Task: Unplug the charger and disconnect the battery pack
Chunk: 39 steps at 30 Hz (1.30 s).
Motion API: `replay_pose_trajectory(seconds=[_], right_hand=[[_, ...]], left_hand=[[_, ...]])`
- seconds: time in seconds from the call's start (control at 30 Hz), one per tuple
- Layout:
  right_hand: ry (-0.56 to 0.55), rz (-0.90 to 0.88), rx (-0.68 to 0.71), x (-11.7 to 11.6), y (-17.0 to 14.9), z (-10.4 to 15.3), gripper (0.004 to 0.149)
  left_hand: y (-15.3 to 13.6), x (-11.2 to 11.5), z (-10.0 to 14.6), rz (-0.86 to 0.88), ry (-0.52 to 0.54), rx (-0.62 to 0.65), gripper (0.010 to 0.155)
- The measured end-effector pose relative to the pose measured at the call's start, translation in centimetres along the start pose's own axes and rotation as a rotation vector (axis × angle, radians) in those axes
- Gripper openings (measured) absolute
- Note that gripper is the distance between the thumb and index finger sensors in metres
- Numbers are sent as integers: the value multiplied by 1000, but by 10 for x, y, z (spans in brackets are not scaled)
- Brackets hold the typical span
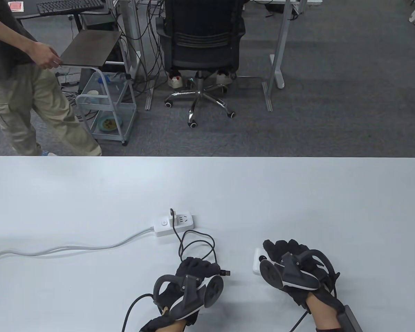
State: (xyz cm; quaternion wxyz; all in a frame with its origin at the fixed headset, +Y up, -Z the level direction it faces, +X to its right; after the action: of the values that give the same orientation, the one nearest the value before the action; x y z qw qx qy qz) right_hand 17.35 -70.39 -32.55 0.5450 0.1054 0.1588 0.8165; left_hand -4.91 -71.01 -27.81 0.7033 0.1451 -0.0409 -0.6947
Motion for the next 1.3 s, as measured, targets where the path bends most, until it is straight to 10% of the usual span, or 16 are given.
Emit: replay_pose_trajectory(seconds=[0.7, 1.3], right_hand=[[315, -74, -325, -71, -146, -39, 107], [313, -226, -409, -120, -165, -61, 91]], left_hand=[[3, -1, 1, -64, 0, -1, 42], [5, 3, 1, -114, -35, 7, 42]])
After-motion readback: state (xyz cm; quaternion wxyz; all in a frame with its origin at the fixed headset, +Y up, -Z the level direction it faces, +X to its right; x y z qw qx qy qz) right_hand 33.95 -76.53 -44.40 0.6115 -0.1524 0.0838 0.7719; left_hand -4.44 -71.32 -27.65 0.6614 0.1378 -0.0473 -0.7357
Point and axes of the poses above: the tracker on the back of each hand, its own y axis roughly to the thumb side, its own z axis roughly from the fingertips to the wrist, x = y × z, the point moved 2 cm from there along -z, roughly from the wrist to the fingertips, and after that the axes turned 3 degrees about z, right-handed, at the moved point
